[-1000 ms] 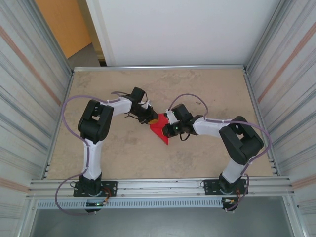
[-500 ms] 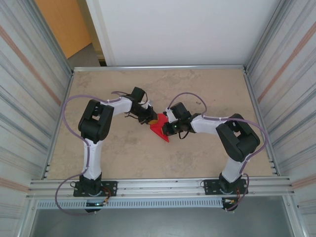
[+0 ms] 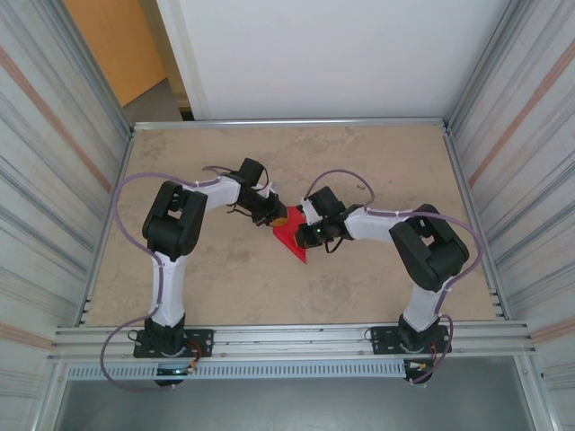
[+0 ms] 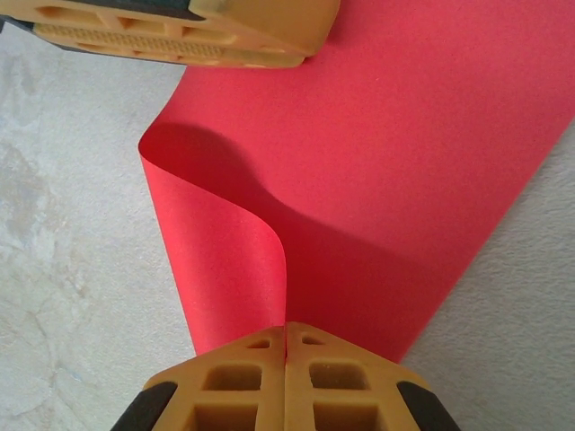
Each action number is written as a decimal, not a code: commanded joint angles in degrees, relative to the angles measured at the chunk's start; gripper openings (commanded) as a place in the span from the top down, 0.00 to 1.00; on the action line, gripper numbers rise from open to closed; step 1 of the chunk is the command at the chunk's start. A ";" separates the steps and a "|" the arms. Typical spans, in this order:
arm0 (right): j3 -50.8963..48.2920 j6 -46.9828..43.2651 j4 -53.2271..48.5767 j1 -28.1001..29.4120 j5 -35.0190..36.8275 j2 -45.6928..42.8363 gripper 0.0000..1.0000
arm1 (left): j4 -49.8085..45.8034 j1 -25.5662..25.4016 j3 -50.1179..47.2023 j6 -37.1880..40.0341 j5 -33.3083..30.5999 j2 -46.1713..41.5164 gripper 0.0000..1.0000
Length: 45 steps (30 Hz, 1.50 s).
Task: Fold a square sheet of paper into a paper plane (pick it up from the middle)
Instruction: Third fold the triangle at the center of the table.
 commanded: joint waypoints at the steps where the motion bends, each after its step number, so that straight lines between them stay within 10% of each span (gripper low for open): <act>1: 1.99 0.90 -2.20 -0.19 1.09 1.35 0.94 | -2.55 -0.51 0.20 0.75 -1.14 2.34 0.84; 45: 3.06 1.64 -6.24 0.72 4.88 3.71 0.95 | 0.83 0.22 -0.96 -3.99 -3.42 -9.07 0.79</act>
